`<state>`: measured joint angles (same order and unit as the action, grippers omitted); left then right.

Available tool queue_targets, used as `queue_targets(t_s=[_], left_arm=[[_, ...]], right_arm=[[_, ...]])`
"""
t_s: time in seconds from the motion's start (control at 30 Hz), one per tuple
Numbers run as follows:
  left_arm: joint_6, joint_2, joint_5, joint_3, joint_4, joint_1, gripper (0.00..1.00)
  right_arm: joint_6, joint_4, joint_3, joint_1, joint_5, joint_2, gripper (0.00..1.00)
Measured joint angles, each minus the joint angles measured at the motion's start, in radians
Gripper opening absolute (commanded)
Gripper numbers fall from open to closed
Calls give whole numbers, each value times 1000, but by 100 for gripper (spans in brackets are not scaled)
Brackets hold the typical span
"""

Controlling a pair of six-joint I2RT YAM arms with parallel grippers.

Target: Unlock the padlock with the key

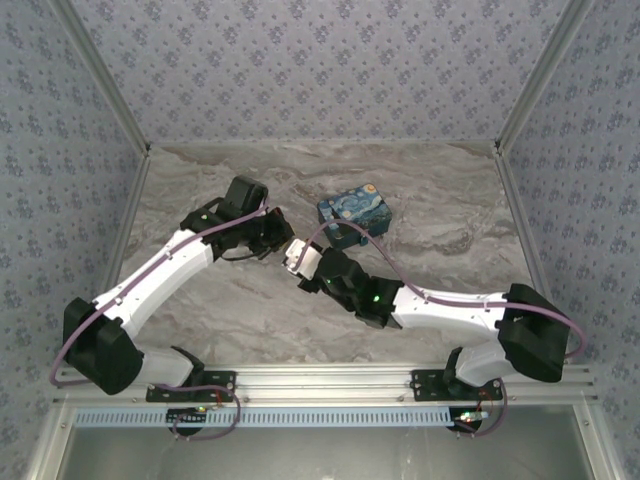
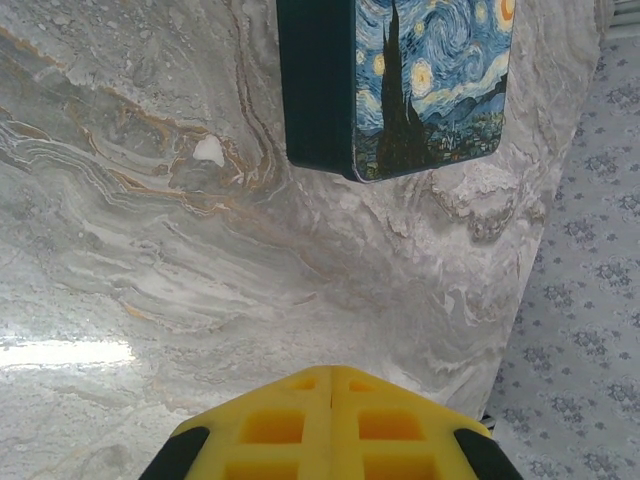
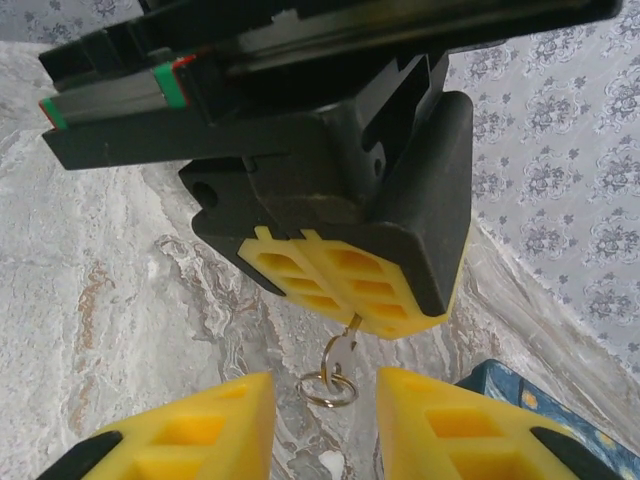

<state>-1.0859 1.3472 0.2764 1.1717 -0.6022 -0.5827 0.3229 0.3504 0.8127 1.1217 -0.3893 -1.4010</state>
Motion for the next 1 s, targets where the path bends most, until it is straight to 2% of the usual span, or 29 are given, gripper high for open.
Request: queue_targets(t_s=[0.2,0.33,0.43,0.5,0.7,0.73,0.87,1.0], left_arm=[[-4,-1,0,-3,-1,0,0],[-7,-3,0,-4,0,0,0],[-7,-5,-1,-4,2,3,0],[-8,-5,-3,-4,2,5,0],[-14,-5,-4,-4,10,7,0],[-14,-5,-4,-4,13,8,2],[-18,-11,10,-4,21,23,30],[-7,-35,34,-4,38,53,44]], right_arm=[[-1,12,3,0,-9,-19,17],[-8,21,3,0,-22,-20,14],[-19,24,3,0,-23,-20,9],[-27,27,3,-1,-24,-20,1],[-60,29,3,-8,-26,-20,0],[-70,29,3,-11,-23,-20,0],[-147,42,-15,-37,10,-9,0],[-252,84,-102,-85,82,37,0]])
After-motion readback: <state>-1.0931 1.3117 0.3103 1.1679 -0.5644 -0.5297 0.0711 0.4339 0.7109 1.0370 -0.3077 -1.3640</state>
